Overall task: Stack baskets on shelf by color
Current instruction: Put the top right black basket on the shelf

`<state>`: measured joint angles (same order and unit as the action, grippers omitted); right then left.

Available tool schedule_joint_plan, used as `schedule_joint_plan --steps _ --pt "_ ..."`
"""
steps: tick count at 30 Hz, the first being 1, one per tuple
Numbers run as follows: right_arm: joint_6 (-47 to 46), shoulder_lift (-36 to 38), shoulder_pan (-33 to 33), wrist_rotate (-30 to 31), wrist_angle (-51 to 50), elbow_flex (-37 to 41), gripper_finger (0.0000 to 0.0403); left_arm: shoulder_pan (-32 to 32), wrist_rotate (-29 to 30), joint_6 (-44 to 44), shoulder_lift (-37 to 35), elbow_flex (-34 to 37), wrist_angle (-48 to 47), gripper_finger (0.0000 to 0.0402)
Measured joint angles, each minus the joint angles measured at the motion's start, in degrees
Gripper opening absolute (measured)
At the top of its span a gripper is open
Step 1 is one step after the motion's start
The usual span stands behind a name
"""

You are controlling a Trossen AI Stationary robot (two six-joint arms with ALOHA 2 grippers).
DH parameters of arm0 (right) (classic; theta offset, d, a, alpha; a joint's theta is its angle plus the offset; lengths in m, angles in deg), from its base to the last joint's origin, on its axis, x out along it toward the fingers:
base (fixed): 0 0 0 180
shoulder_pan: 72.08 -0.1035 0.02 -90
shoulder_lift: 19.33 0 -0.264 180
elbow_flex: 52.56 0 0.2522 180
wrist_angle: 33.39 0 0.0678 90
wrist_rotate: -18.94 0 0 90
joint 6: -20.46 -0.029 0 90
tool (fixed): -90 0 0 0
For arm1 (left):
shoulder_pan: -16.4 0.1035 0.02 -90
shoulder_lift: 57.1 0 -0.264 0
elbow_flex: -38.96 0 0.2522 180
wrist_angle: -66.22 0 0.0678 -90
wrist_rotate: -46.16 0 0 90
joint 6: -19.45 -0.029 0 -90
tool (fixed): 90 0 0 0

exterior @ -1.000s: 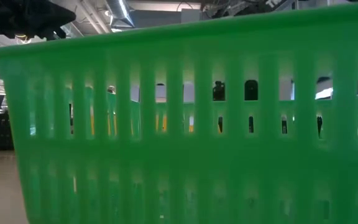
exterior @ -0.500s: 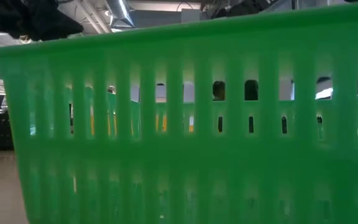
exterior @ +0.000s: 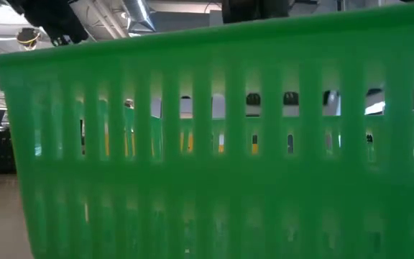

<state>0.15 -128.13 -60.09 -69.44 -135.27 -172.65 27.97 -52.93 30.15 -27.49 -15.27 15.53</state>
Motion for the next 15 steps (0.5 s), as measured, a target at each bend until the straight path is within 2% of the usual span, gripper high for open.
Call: schedule_joint_plan --steps 8,12,15 --pt "2.3 0.0 0.6 8.9 -0.6 -17.1 0.0000 0.0 0.0 -1.1 0.8 -2.9 -0.1 0.0000" --pt "4.3 0.0 1.4 9.3 6.7 -25.5 0.0000 0.0 0.5 -0.8 0.8 -2.9 -0.1 0.0000" --pt "2.2 0.4 2.3 9.4 18.2 -28.9 0.0000 0.0 0.9 -0.3 0.8 -2.9 -0.1 0.0000"
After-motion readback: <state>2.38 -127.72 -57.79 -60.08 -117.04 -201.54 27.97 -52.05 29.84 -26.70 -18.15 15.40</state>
